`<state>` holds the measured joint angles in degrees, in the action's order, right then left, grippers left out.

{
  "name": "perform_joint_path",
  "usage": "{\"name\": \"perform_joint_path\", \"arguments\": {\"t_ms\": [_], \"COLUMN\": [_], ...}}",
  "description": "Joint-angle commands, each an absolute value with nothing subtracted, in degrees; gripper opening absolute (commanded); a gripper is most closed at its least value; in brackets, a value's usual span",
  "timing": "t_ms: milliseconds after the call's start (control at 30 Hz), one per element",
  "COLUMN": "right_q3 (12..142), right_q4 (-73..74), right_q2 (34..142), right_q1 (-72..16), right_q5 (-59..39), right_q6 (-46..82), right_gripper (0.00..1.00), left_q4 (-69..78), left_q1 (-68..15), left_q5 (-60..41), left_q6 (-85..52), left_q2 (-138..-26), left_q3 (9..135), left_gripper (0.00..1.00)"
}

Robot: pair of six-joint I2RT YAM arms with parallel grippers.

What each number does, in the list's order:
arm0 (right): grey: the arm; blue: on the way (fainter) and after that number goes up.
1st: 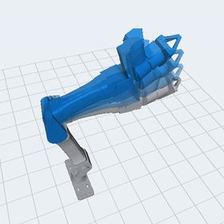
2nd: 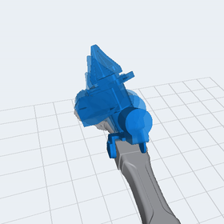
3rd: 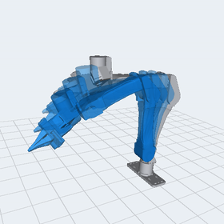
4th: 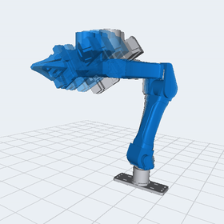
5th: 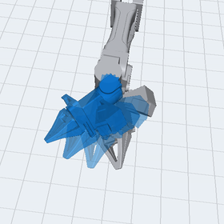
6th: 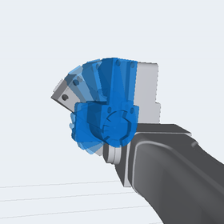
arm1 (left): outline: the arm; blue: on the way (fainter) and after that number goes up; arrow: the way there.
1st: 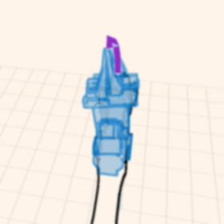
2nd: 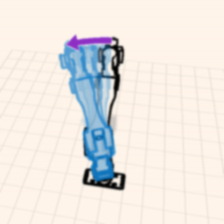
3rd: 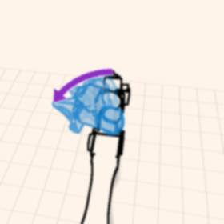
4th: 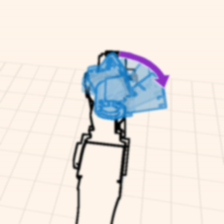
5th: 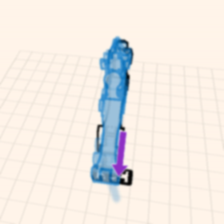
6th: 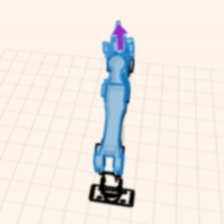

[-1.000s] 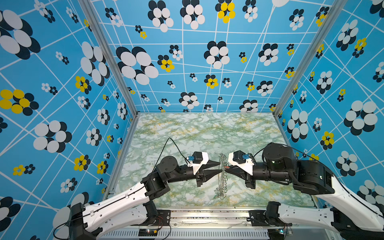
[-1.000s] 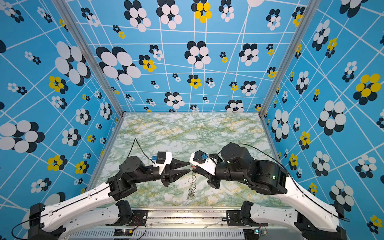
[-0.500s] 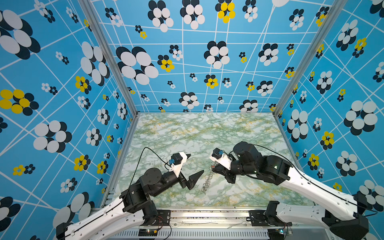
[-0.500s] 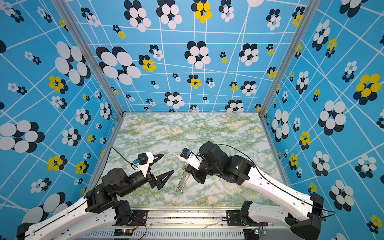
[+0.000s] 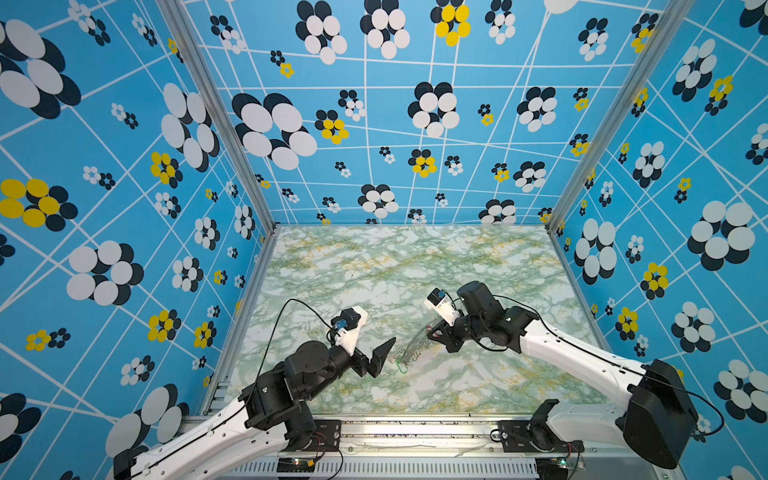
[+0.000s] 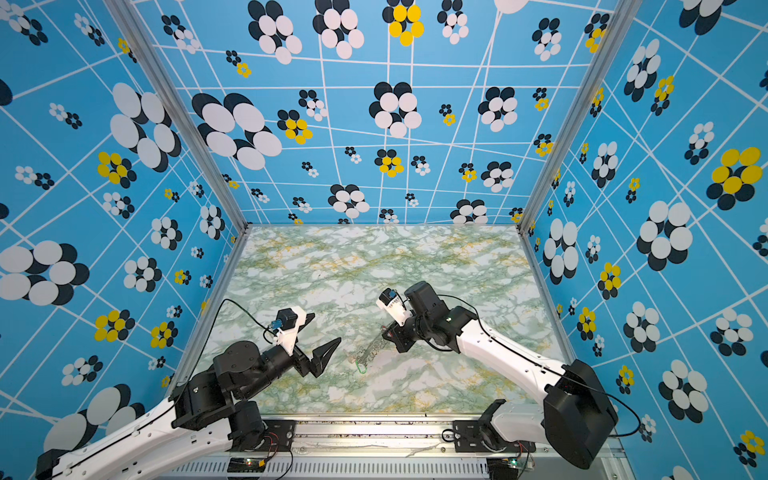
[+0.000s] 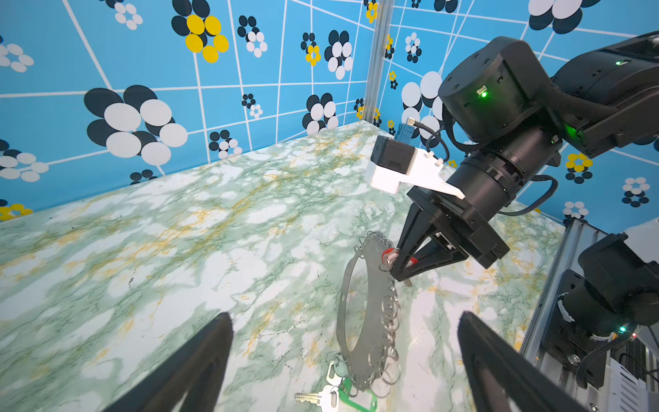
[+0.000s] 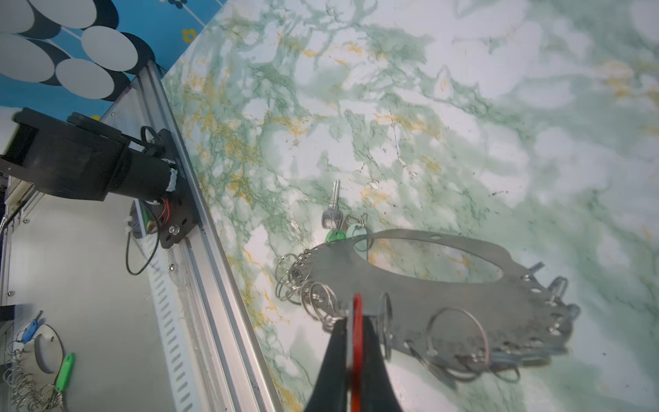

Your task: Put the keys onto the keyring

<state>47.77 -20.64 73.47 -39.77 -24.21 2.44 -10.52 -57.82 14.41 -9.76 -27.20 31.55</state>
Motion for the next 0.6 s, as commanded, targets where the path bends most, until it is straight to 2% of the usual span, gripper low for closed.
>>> {"name": "perform_joint_path", "arguments": {"t_ms": [0, 100, 133, 367, 467, 567], "right_q3": [44.70, 41.80, 41.16, 38.66, 39.59, 41.19], "right_q4": [-22.68, -24.33, -24.80, -24.73, -25.39, -25.21], "right_q2": [71.23, 70.58, 70.58, 70.93, 71.45, 70.28], "right_q1": [-38.37, -36.27, -35.48, -29.07, -27.33, -25.02], "right_q5": [-25.39, -23.92, -23.07, -19.16, -16.89, -11.77], "right_q6": [5.72, 8.27, 8.94, 12.58, 12.79, 11.20], "right_gripper": [0.00, 0.00, 0.03, 0.33, 0.56, 0.70], "left_q4": [-10.89, -10.77, -10.49, -6.78, -5.23, -0.58], "left_q1": [-56.80, -54.65, -53.64, -44.41, -40.33, -35.76], "left_q5": [17.78, 19.09, 19.14, 17.21, 17.37, 17.01], "left_q6": [-11.24, -12.20, -12.45, -11.63, -10.05, -7.62], "left_q2": [-27.64, -29.27, -29.91, -32.41, -33.94, -35.04], "left_q3": [30.81, 30.52, 30.27, 28.55, 27.98, 25.73], "left_gripper": [0.99, 0.99, 0.99, 0.99, 0.99, 0.99]}}
